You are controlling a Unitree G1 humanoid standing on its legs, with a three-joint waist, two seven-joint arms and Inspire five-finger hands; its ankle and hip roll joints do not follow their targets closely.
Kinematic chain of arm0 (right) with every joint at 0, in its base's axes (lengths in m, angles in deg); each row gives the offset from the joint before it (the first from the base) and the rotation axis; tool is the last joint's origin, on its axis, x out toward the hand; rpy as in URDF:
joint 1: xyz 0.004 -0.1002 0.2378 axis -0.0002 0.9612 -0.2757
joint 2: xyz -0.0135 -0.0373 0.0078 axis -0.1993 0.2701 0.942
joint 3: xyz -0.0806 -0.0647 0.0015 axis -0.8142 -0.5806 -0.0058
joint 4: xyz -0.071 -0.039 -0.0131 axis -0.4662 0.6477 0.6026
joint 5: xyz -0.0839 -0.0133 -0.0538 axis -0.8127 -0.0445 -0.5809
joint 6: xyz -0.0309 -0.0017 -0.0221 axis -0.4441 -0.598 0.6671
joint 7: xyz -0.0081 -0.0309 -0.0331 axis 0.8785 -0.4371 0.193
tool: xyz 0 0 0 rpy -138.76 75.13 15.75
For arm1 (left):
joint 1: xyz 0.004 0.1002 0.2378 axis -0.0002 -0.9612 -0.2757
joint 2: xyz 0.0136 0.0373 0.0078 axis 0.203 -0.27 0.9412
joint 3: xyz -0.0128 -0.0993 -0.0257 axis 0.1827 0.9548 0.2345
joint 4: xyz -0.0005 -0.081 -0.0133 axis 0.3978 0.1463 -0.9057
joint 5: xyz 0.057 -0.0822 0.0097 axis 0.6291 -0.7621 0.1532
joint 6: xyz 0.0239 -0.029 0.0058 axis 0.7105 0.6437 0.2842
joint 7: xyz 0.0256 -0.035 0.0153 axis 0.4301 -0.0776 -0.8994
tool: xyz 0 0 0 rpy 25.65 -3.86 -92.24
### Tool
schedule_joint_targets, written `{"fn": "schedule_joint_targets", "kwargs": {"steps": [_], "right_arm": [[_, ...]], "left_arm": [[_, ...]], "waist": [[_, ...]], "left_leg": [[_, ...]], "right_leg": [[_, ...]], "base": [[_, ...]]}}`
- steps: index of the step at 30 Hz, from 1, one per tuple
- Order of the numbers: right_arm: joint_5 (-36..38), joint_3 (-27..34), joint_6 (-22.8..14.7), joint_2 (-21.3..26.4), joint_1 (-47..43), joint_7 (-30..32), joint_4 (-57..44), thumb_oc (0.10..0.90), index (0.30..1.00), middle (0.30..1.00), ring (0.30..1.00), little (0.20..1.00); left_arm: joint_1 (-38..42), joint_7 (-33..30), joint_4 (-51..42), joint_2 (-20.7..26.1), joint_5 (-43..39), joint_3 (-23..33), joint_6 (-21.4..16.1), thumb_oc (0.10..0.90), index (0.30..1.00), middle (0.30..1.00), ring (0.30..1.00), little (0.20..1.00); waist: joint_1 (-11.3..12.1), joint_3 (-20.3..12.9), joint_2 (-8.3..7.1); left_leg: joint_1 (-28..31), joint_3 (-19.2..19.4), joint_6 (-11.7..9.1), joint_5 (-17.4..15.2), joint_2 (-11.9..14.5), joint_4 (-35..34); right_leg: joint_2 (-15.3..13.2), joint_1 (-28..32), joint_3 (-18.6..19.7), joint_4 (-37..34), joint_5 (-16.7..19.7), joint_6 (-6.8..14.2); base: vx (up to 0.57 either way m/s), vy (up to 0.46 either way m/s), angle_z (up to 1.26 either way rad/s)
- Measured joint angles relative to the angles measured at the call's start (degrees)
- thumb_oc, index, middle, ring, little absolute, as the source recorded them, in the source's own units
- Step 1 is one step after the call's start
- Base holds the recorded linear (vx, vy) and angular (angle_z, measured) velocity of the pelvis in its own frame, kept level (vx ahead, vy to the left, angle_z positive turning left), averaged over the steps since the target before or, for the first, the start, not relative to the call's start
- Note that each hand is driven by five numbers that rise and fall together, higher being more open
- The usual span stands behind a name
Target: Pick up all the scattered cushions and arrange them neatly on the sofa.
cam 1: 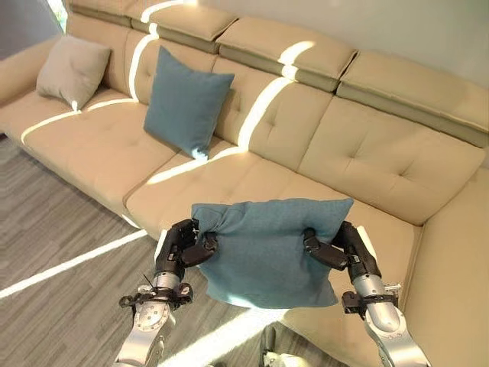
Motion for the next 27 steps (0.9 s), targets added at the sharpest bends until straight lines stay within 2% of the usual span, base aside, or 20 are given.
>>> {"fn": "schedule_joint_targets", "kwargs": {"steps": [1,2,3,4,6,8,9,10,11,13,15,17,18,19,20,21,22,24,25,27], "right_arm": [[0.5,0.3,0.0,0.1,0.0,0.0,-0.1,0.400,0.300,0.300,0.300,0.300],[0.8,0.7,0.0,0.0,0.0,0.1,-0.1,0.400,0.300,0.300,0.300,0.300],[0.9,0.9,0.0,0.1,-0.2,0.1,-0.1,0.400,0.300,0.300,0.300,0.300],[0.9,1.3,0.1,0.1,-0.3,0.3,0.1,0.400,0.300,0.300,0.300,0.300],[0.9,1.4,0.2,0.2,0.0,1.2,0.2,0.400,0.300,0.300,0.300,0.300],[1.0,1.5,0.1,0.3,-0.1,1.5,1.0,0.400,0.300,0.300,0.300,0.300],[1.0,1.4,0.1,1.5,-0.1,1.2,1.2,0.400,0.300,0.300,0.300,0.300],[1.0,1.3,0.2,1.9,0.0,1.2,1.2,0.400,0.300,0.300,0.300,0.300],[1.0,1.1,0.2,1.6,0.4,1.1,1.3,0.400,0.300,0.300,0.300,0.300],[1.0,0.4,0.2,1.3,0.5,1.0,1.2,0.400,0.300,0.300,0.300,0.300],[0.9,-1.9,0.5,-1.6,-0.8,0.5,1.3,0.400,0.300,0.300,0.300,0.300],[0.9,-3.4,0.7,-2.7,-3.0,0.1,1.4,0.400,0.300,0.300,0.300,0.300],[0.9,-3.2,0.6,-3.0,-3.3,0.2,1.4,0.400,0.300,0.300,0.300,0.300],[0.9,-2.5,0.6,-1.8,-3.2,0.3,1.4,0.400,0.300,0.300,0.300,0.300],[0.9,-1.9,0.6,-1.7,-3.3,0.3,1.4,0.400,0.300,0.300,0.300,0.300],[0.9,-1.5,0.6,-2.1,-3.3,0.6,1.5,0.400,0.300,0.300,0.300,0.300],[0.9,-1.2,0.6,-2.4,-3.2,0.5,1.5,0.400,0.300,0.300,0.300,0.300],[0.8,-1.3,0.6,-2.7,-2.8,0.0,1.5,0.400,0.300,0.300,0.300,0.300],[0.8,-1.3,0.6,-2.7,-2.8,-0.1,1.5,0.400,0.300,0.300,0.300,0.300],[0.4,-1.2,0.8,-2.1,-3.2,-0.1,1.7,0.400,0.300,0.300,0.300,0.300]], "left_arm": [[0.4,0.1,-0.2,0.0,0.0,-0.1,0.0,0.400,0.300,0.300,0.300,0.300],[0.7,0.1,-0.4,-0.1,0.0,-0.4,0.0,0.400,0.300,0.300,0.300,0.300],[0.6,0.1,-0.4,-0.3,0.0,-0.6,0.0,0.400,0.300,0.300,0.300,0.300],[0.6,0.1,0.3,-0.4,0.0,-1.5,0.0,0.400,0.300,0.300,0.300,0.300],[0.7,0.1,0.9,-0.4,0.0,-2.5,0.3,0.400,0.300,0.300,0.300,0.300],[0.7,0.1,1.4,-0.4,0.0,-3.3,0.3,0.400,0.300,0.300,0.300,0.300],[0.2,0.1,1.5,-0.5,0.0,-3.6,0.3,0.400,0.300,0.300,0.300,0.300],[0.2,0.1,1.3,-0.1,0.0,-3.8,0.5,0.400,0.300,0.300,0.300,0.300],[0.2,0.1,1.1,0.8,0.0,-4.0,0.5,0.400,0.300,0.300,0.300,0.300],[0.2,0.1,0.5,2.3,0.0,-3.8,0.5,0.400,0.300,0.300,0.300,0.300],[0.4,-0.3,0.2,4.2,-0.3,-1.5,0.6,0.400,0.300,0.300,0.300,0.300],[1.5,-0.4,0.2,5.2,-0.6,0.9,0.5,0.400,0.300,0.300,0.300,0.300],[2.9,-0.4,0.6,6.0,-0.6,0.8,0.3,0.400,0.300,0.300,0.300,0.300],[4.2,-0.3,0.7,6.0,-0.6,0.3,0.3,0.400,0.300,0.300,0.300,0.300],[4.7,-0.2,0.5,5.9,-0.6,0.1,0.2,0.400,0.300,0.300,0.300,0.300],[5.0,-0.1,0.5,5.4,-0.6,0.1,0.2,0.400,0.300,0.300,0.300,0.300],[4.9,-0.2,0.6,5.2,-0.6,0.1,0.2,0.400,0.300,0.300,0.300,0.300],[3.7,-0.2,0.5,4.8,-0.6,0.3,0.2,0.400,0.300,0.300,0.300,0.300],[3.2,-0.2,0.4,4.7,-0.6,0.4,0.2,0.400,0.300,0.300,0.300,0.300],[1.8,-0.2,-0.3,3.1,-0.7,0.8,0.2,0.400,0.300,0.300,0.300,0.300]], "waist": [[-1.2,-0.2,0.35],[-1.3,-0.1,-0.43],[-0.7,0.2,-1.77],[-0.5,0.3,-1.92],[-1.6,0.4,-1.70],[-0.9,0.5,-1.43],[0.4,-0.2,1.26],[-0.2,-0.3,2.94],[-0.1,-0.3,3.08],[0.3,-0.3,2.94],[2.6,0.1,2.57],[3.7,2.0,2.68],[4.0,3.2,2.70],[3.1,3.1,2.81],[3.1,3.1,2.69],[3.0,2.9,1.41],[3.0,2.8,1.28],[3.5,2.7,1.07],[3.6,2.4,0.56],[3.7,2.2,1.96]], "left_leg": [[-2.7,-2.4,-0.1,0.0,1.1,1.5],[-4.7,-5.5,0.4,-0.3,0.3,0.8],[-4.8,-10.1,1.3,-0.5,-2.4,-8.0],[-5.0,-13.1,1.3,0.5,-3.9,-18.0],[-6.7,-14.6,0.4,4.7,-4.5,-23.0],[-7.7,-16.5,-0.6,7.5,-4.0,-24.5],[-2.2,-17.0,0.8,7.2,-1.7,-25.9],[-0.2,-16.5,3.1,13.0,-1.0,-29.1],[1.2,-14.7,4.2,15.3,-1.6,-30.1],[4.1,-12.5,5.6,15.0,-4.5,-31.3],[5.7,-7.5,6.0,14.7,-5.1,-31.3],[6.0,-5.0,7.0,14.0,-3.9,-29.5],[6.7,-5.0,7.1,13.6,-3.2,-29.4],[6.5,-6.4,7.3,11.2,-3.4,-29.5],[6.4,-6.5,8.4,10.3,-3.6,-29.8],[6.2,-7.0,8.5,10.6,-4.8,-31.0],[6.1,-7.6,8.3,10.9,-5.0,-31.4],[6.1,-8.2,8.0,11.0,-5.1,-31.4],[6.1,-8.8,7.4,10.9,-5.7,-31.4],[6.1,-9.4,6.4,11.1,-4.6,-31.4]], "right_leg": [[1.3,0.5,1.0,-0.4,-1.0,-0.7],[1.7,0.4,3.2,-0.6,-1.1,-1.0],[1.5,0.4,6.2,-1.4,-0.7,-0.5],[1.6,0.7,8.4,-1.4,-0.8,-0.1],[1.9,2.8,9.6,-1.5,-2.2,0.4],[2.2,4.8,10.9,-1.5,-4.0,-0.3],[3.4,5.7,13.5,-1.5,-5.2,1.9],[3.7,6.6,13.6,-1.3,-5.8,3.5],[2.6,6.8,14.2,-0.2,-7.3,5.1],[-0.8,7.9,14.2,0.6,-9.1,7.7],[-2.2,5.1,13.9,4.2,-8.4,9.1],[-1.5,-4.1,11.5,20.8,-10.0,12.2],[-1.9,-10.3,11.0,31.2,-11.4,15.8],[-5.0,-11.4,8.7,28.1,-12.7,16.7],[-6.6,-10.9,7.7,24.1,-12.0,16.0],[-9.7,-9.3,6.5,15.8,-10.2,14.2],[-10.4,-7.6,5.2,11.6,-9.0,13.7],[-9.8,-2.4,4.2,3.4,-4.8,14.1],[-8.8,1.6,3.5,-0.9,-1.4,12.6],[-7.6,2.2,2.6,-1.8,-0.7,11.2]], "base": [[0.13,-0.022,-0.68],[0.15,0.004,-0.83],[0.16,0.019,-1.27],[0.19,0.044,-1.27],[0.20,0.049,-0.67],[0.23,0.099,-0.72],[0.28,0.144,-0.90],[0.27,0.152,-0.88],[0.18,0.112,-0.45],[0.12,0.152,-0.57],[0.01,0.127,-1.41],[-0.04,-0.029,-1.55],[0.06,-0.132,-0.65],[0.07,-0.108,-0.26],[0.13,-0.107,0.15],[0.10,-0.098,0.19],[0.13,-0.166,0.30],[0.11,-0.150,0.32],[0.09,-0.087,0.28],[0.06,-0.109,0.27]]}}
